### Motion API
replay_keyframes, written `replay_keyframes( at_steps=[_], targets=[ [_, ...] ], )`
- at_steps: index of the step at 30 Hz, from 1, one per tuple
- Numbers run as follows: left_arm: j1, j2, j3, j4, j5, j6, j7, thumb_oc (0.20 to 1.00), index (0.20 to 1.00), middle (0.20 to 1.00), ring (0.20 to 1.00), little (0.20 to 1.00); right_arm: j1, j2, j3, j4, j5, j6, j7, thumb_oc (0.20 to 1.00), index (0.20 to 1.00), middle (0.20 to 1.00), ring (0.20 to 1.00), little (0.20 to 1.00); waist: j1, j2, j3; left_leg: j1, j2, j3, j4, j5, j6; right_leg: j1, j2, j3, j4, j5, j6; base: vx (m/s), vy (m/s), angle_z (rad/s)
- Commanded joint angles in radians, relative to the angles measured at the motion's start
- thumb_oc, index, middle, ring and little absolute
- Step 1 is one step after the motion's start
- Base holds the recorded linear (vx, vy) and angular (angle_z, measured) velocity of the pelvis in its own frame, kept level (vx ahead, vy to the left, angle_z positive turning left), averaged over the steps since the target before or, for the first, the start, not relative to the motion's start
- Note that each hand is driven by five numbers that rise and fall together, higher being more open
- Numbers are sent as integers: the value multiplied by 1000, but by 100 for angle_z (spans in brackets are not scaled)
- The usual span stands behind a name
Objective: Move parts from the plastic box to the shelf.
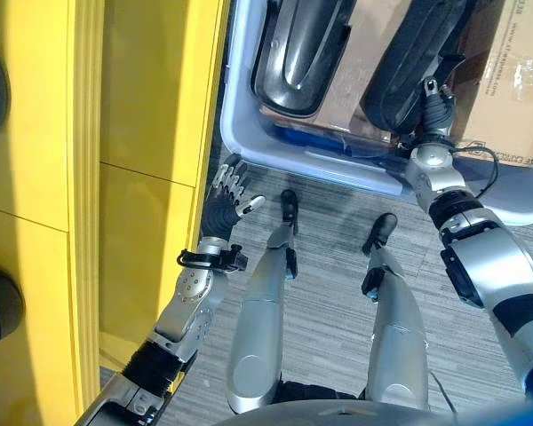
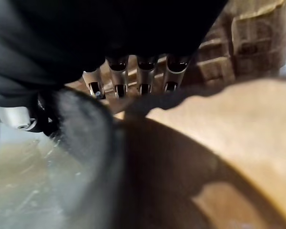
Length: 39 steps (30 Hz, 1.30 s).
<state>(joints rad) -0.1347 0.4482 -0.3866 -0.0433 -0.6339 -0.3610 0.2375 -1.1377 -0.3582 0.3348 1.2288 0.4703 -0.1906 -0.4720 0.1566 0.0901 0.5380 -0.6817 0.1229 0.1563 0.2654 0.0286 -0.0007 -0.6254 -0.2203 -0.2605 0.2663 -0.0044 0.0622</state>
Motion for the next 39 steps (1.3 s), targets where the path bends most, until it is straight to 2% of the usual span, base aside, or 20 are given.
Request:
replay_keyframes(
  at_steps=[1,2,3,11,13,21,30,39],
  targets=[
    [16,33,-28,-56,36,-49,-26,1000,1000,1000,1000,1000,48,11,52,9,-52,-7,20,200,200,200,200,200,15,-6,-18,24,84,-90,50,-77,-99,88,-106,72,-55,50,127,-32,-58,-4],
    [14,35,-29,-50,29,-47,-34,1000,1000,1000,1000,1000,51,3,49,0,-53,-6,21,200,200,200,200,200,13,-9,-18,63,84,-86,29,-67,-102,118,-108,69,-62,55,129,-104,-60,-3],
    [8,36,-30,-47,24,-44,-42,1000,1000,1000,1000,1000,55,-3,43,-6,-54,-7,23,200,200,200,200,200,10,-15,-18,77,83,-77,9,-31,-96,131,-110,59,-76,80,122,-91,-66,-2],
    [-5,58,-21,-11,11,-23,-91,1000,1000,1000,1000,1000,78,-35,40,-71,-73,-9,37,200,200,200,200,200,0,-28,-18,316,85,-67,-95,10,-112,332,-110,42,-120,88,132,1,-50,-2],
    [10,65,-8,-9,9,-17,-100,1000,1000,1000,1000,1000,86,-40,48,-132,-87,-14,41,200,200,200,200,200,-6,-41,-43,347,93,-65,-104,11,-114,354,-107,44,-123,86,131,47,-46,4],
    [69,89,29,-10,1,1,-135,1000,1000,1000,1000,1000,144,-40,44,-360,-97,-45,49,200,200,200,200,200,-31,-68,-117,405,116,-60,-119,13,-120,393,-96,56,-128,78,128,34,-23,-1],
    [118,101,66,-13,-1,14,-166,1000,1000,1000,1000,1000,243,-25,17,-550,-112,-68,63,200,200,200,200,200,-50,-82,-182,454,115,-48,-152,19,-122,430,-94,56,-148,81,132,9,-3,-2],
    [171,91,108,-6,10,28,-177,1000,1000,1000,1000,1000,425,62,-29,-771,14,-115,129,200,200,200,200,200,-65,-87,-247,499,113,-39,-165,17,-123,472,-97,56,-163,82,133,0,0,0]
  ],
)
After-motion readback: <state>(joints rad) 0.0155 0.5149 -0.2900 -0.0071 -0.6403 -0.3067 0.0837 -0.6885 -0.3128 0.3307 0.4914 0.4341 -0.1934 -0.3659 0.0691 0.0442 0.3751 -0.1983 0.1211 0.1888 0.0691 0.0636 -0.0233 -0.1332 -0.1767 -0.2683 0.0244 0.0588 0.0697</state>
